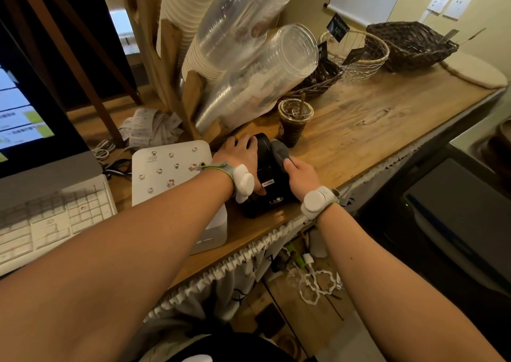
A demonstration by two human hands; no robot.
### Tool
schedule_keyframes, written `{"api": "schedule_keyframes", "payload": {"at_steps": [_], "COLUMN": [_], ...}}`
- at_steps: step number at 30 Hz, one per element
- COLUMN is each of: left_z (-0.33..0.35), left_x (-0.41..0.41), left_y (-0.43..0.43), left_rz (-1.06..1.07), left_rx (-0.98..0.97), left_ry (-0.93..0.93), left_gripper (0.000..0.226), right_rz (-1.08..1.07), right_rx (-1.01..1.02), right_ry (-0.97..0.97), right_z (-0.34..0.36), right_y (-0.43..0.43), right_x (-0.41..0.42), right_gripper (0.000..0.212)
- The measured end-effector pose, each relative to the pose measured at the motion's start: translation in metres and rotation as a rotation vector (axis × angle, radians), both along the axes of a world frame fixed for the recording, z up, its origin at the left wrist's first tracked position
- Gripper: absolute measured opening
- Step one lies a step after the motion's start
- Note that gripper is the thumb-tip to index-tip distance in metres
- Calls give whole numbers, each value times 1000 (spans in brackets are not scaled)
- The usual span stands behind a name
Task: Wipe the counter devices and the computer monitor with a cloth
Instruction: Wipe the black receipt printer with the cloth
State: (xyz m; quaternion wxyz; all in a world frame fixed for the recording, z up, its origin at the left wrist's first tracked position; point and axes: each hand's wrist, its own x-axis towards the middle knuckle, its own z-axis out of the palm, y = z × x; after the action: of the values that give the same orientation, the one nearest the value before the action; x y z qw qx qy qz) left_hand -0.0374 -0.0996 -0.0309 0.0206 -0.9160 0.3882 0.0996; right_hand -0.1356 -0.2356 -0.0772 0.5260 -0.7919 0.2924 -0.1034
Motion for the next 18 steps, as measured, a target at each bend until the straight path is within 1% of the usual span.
{"api": "schedule_keyframes", "payload": {"at_steps": [2,5,6,7,8,9,11,13,14,15,18], "left_z": [2,8,8,8,9,10,13,20,25,30,42], "left_x": [-1,-8,-11,-12,-14,-14,-14,-13,-14,-15,-15], "left_y": [2,8,8,12,17,22,32,42,47,51,61], "left_rz": [44,94,94,99,99,95,71,67,75,92,154], "left_rx": [-8,13,11,-1,-16,-41,-139,-241,-275,-308,-372], "left_ry": [5,-119,-141,-153,-155,-156,-170,-180,-168,-151,-154], "left_gripper": [137,130,125,119,112,102,71,45,37,32,23], "right_rz": [32,79,100,171,207,184,223,416,489,514,439], "right_rx": [-38,-14,-88,-268,-344,-236,-424,-606,-645,-632,-642], "right_ry": [-10,27,11,55,76,25,-22,-26,-17,11,109], "right_z": [16,27,28,25,27,30,29,27,24,27,39], "right_y": [2,11,13,19,25,29,35,45,45,44,28], "right_x": [14,39,42,47,50,54,57,53,51,48,46], "right_gripper": [41,53,53,52,52,55,60,60,60,60,59]}}
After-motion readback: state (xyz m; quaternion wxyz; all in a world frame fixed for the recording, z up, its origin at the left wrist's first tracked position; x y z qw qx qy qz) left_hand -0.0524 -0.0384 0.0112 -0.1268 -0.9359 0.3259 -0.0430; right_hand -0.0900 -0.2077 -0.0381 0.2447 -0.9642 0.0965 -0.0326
